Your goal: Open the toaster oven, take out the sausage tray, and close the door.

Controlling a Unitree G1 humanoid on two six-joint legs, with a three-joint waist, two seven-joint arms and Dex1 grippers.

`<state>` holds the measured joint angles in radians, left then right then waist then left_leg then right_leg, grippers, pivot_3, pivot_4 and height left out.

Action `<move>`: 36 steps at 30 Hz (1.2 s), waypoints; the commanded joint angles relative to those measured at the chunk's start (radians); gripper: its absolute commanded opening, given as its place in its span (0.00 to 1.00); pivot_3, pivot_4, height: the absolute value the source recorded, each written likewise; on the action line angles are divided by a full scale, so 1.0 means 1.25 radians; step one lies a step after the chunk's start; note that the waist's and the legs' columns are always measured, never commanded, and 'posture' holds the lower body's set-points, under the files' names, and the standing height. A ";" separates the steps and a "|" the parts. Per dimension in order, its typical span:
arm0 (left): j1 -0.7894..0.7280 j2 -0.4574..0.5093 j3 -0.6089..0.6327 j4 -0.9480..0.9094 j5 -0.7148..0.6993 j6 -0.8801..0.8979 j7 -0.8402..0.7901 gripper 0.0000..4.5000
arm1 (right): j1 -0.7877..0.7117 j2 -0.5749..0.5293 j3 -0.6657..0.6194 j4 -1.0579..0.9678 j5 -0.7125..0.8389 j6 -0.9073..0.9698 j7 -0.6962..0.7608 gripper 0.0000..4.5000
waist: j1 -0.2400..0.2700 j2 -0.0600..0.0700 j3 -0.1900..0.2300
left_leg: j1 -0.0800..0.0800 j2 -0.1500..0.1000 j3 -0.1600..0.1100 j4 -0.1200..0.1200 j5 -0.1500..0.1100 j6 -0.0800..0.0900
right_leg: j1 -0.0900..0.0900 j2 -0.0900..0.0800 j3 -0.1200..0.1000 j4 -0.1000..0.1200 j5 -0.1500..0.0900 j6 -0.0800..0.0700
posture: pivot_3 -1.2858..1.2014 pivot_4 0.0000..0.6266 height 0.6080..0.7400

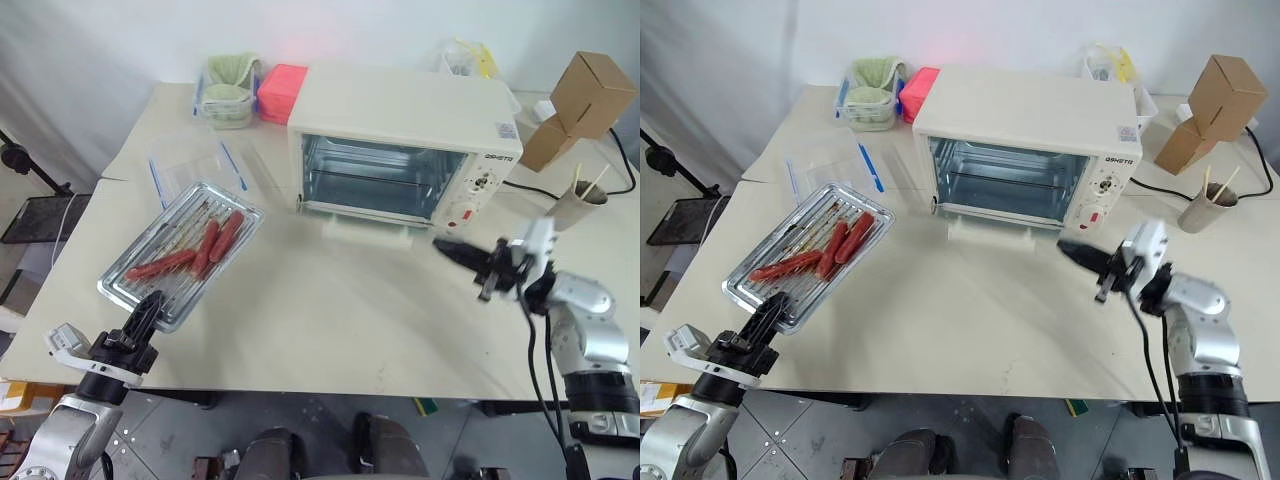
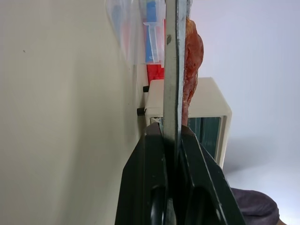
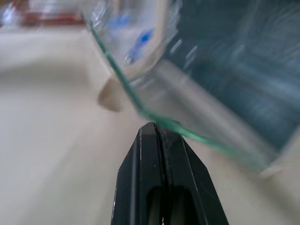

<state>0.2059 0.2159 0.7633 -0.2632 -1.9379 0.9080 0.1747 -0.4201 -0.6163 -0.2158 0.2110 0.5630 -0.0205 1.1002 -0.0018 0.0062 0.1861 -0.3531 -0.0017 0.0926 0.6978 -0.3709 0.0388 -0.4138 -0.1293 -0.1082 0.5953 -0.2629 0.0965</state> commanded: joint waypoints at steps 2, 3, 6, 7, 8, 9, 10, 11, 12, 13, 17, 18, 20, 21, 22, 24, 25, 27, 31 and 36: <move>-0.015 0.010 -0.010 -0.028 -0.027 0.010 0.007 0.00 | -0.047 0.017 -0.053 -0.061 0.056 0.031 -0.054 0.01 | 0.002 0.000 0.000 | 0.000 0.000 0.000 -0.001 0.000 0.000 | 0.000 0.000 0.000 0.000 0.000 0.000 | 0.52 0.24 1.00; -0.022 0.018 -0.015 -0.021 -0.027 0.015 0.009 0.00 | -0.054 0.024 -0.057 -0.076 0.076 0.054 -0.064 0.01 | 0.002 0.000 0.000 | 0.000 0.000 -0.001 -0.001 0.000 0.000 | 0.000 0.000 -0.001 0.000 0.000 0.000 | 0.52 0.24 1.00; -0.035 0.039 -0.023 0.008 -0.027 0.040 0.005 0.00 | -0.051 0.028 -0.065 -0.122 0.118 0.100 -0.065 0.01 | 0.002 0.000 0.000 | -0.001 0.000 -0.001 -0.001 0.001 0.004 | 0.000 0.000 -0.001 0.000 0.000 0.000 | 0.52 0.24 1.00; -0.038 0.046 -0.027 0.018 -0.027 0.046 0.008 0.00 | -0.045 0.022 -0.062 -0.135 0.117 0.112 -0.062 0.01 | 0.002 0.000 0.000 | -0.001 0.000 -0.001 -0.001 0.001 0.004 | 0.000 0.000 -0.001 0.000 0.000 0.000 | 0.52 0.24 1.00; -0.047 0.055 -0.036 0.026 -0.027 0.055 0.007 0.00 | -0.023 0.010 -0.060 -0.156 0.123 0.130 -0.045 0.01 | 0.001 0.000 0.000 | -0.001 0.000 0.000 -0.001 0.001 0.004 | 0.000 0.000 -0.001 0.000 0.000 0.000 | 0.52 0.24 1.00; -0.058 0.065 -0.048 0.034 -0.027 0.067 0.004 0.00 | 0.010 -0.006 -0.058 -0.182 0.128 0.149 -0.024 0.04 | 0.002 0.000 0.000 | -0.001 0.000 0.000 -0.001 0.001 0.005 | 0.000 0.000 -0.001 0.001 0.000 0.000 | 0.52 0.24 1.00; -0.065 0.081 -0.064 0.040 -0.027 0.083 -0.005 0.00 | 0.045 -0.018 -0.058 -0.202 0.119 0.138 0.001 0.09 | 0.006 0.000 0.000 | -0.001 0.000 -0.001 -0.001 0.000 0.005 | 0.000 0.000 -0.001 0.001 0.000 0.000 | 0.52 0.24 1.00; -0.069 0.092 -0.075 0.045 -0.027 0.096 -0.012 0.00 | 0.069 -0.026 -0.057 -0.216 0.112 0.130 0.017 0.13 | 0.009 0.000 0.000 | -0.002 0.000 -0.002 -0.001 0.000 0.006 | 0.000 0.000 -0.002 0.001 0.000 0.000 | 0.52 0.24 1.00; -0.077 0.108 -0.094 0.057 -0.027 0.113 -0.016 0.00 | 0.118 -0.043 -0.056 -0.231 0.091 0.100 0.054 0.20 | 0.009 0.000 0.000 | -0.002 0.000 -0.002 -0.001 0.000 0.006 | 0.000 0.000 -0.002 0.001 0.000 0.000 | 0.52 0.24 1.00; -0.082 0.119 -0.107 0.067 -0.027 0.125 -0.019 0.00 | 0.151 -0.053 -0.057 -0.240 0.076 0.080 0.078 0.25 | 0.011 0.000 0.000 | -0.002 -0.001 -0.001 -0.001 -0.001 0.007 | 0.000 0.000 -0.002 0.000 0.000 0.000 | 0.52 0.24 1.00; -0.122 0.178 -0.166 0.126 -0.027 0.181 -0.047 0.00 | 0.263 -0.082 -0.081 -0.272 0.054 0.034 0.129 0.56 | 0.013 0.001 0.000 | -0.001 -0.002 0.000 -0.001 -0.001 0.008 | 0.001 0.000 0.000 -0.001 0.001 0.002 | 0.52 0.24 1.00; -0.144 0.193 -0.186 0.147 -0.027 0.197 -0.061 0.00 | 0.292 -0.085 -0.096 -0.285 0.057 0.034 0.128 0.64 | 0.013 0.001 0.000 | -0.001 -0.002 0.001 0.000 -0.001 0.008 | 0.001 0.000 0.000 -0.001 0.002 0.003 | 0.52 0.24 1.00; -0.186 0.217 -0.234 0.191 -0.027 0.224 -0.075 0.00 | 0.348 -0.091 -0.121 -0.310 0.059 0.030 0.129 0.79 | 0.014 0.001 0.000 | -0.001 -0.002 0.001 0.000 -0.001 0.007 | 0.002 0.000 0.000 -0.001 0.002 0.003 | 0.52 0.24 1.00; -0.211 0.230 -0.268 0.217 -0.027 0.234 -0.074 0.00 | 0.381 -0.093 -0.132 -0.323 0.054 0.022 0.136 0.86 | 0.017 0.001 0.000 | -0.001 -0.002 0.001 0.000 -0.002 0.006 | 0.002 0.000 0.000 -0.002 0.002 0.003 | 0.52 0.24 1.00; -0.238 0.243 -0.306 0.245 -0.027 0.244 -0.072 0.00 | 0.413 -0.093 -0.143 -0.337 0.052 0.018 0.138 0.94 | 0.021 0.001 0.000 | 0.000 -0.002 0.001 0.000 -0.003 0.004 | 0.002 0.000 0.000 -0.002 0.002 0.003 | 0.52 0.24 1.00; -0.295 0.253 -0.365 0.297 0.002 0.266 -0.087 0.00 | 0.462 -0.090 -0.163 -0.365 0.055 0.018 0.129 0.99 | 0.024 0.001 0.000 | 0.000 -0.002 0.000 0.000 -0.003 0.003 | 0.002 0.000 0.000 -0.002 0.002 0.003 | 0.52 0.24 1.00; -0.324 0.253 -0.392 0.322 0.029 0.275 -0.093 0.00 | 0.480 -0.088 -0.173 -0.376 0.057 0.019 0.122 0.99 | 0.025 0.001 0.000 | 0.000 -0.002 0.000 0.000 -0.003 0.003 | 0.002 0.000 0.000 -0.001 0.002 0.003 | 0.52 0.24 1.00; -0.388 0.240 -0.440 0.371 0.089 0.290 -0.108 0.00 | 0.517 -0.085 -0.193 -0.397 0.061 0.021 0.110 0.99 | 0.026 0.002 -0.001 | 0.000 -0.003 0.001 0.000 -0.003 0.003 | 0.002 0.000 0.000 -0.001 0.002 0.003 | 0.52 0.24 1.00; -0.505 0.205 -0.522 0.443 0.232 0.325 -0.172 0.00 | 0.587 -0.078 -0.233 -0.429 0.062 0.021 0.096 0.99 | 0.046 0.005 -0.002 | 0.001 -0.005 0.001 0.000 -0.002 0.004 | 0.004 0.002 0.000 -0.002 0.003 0.005 | 0.52 0.24 1.00; -0.652 0.147 -0.589 0.530 0.408 0.356 -0.283 0.00 | 0.682 -0.058 -0.275 -0.469 0.064 0.017 0.083 0.99 | 0.068 0.006 -0.003 | 0.000 -0.010 0.000 0.000 -0.001 0.005 | 0.004 -0.001 0.001 -0.004 0.004 0.008 | 0.52 0.24 1.00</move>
<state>-0.5877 0.4331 0.0773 0.3697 -1.4871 1.3340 -0.1254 0.4193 -0.6962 -0.5220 -0.3388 0.6229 0.0188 1.2111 0.0838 0.0137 0.1823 -0.3532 -0.0156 0.0928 0.6979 -0.3728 0.0454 -0.4088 -0.1315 -0.1071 0.5903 -0.2573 0.1069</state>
